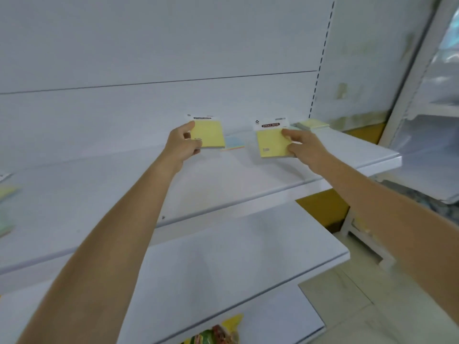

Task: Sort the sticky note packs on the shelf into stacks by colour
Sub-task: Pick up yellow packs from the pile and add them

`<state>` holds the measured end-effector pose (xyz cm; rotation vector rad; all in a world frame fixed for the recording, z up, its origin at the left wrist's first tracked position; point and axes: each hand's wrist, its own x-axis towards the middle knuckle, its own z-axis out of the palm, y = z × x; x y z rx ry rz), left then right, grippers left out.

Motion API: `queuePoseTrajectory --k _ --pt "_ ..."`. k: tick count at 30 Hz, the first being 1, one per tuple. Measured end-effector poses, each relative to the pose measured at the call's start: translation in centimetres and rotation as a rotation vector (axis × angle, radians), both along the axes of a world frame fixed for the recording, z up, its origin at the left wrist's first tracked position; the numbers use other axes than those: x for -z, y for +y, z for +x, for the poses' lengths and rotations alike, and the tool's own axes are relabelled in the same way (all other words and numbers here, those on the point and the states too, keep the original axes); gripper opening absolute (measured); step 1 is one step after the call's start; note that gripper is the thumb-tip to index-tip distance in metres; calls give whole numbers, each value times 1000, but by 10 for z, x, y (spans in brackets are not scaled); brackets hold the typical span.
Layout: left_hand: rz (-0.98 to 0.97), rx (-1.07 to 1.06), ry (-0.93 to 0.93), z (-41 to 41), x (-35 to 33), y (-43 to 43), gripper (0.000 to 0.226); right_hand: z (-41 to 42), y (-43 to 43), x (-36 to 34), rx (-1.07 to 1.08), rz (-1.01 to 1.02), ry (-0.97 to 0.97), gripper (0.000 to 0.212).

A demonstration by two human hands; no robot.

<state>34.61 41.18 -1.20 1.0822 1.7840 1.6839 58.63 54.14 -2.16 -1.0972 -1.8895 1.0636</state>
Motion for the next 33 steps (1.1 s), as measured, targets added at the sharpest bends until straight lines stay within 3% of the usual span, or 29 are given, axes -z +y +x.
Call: queuePoseTrajectory --k 8,18,24,33 --pt "47 74 -28 80 3 106 56 72 94 7 126 -60 91 44" --pt "103 127 -17 89 -22 232 58 85 213 -22 224 -44 137 46" --pt "43 112 8 100 -12 277 59 75 266 -20 221 15 47 46" --pt "11 -1 -14 116 -1 305 59 56 309 2 76 76 -242 42"
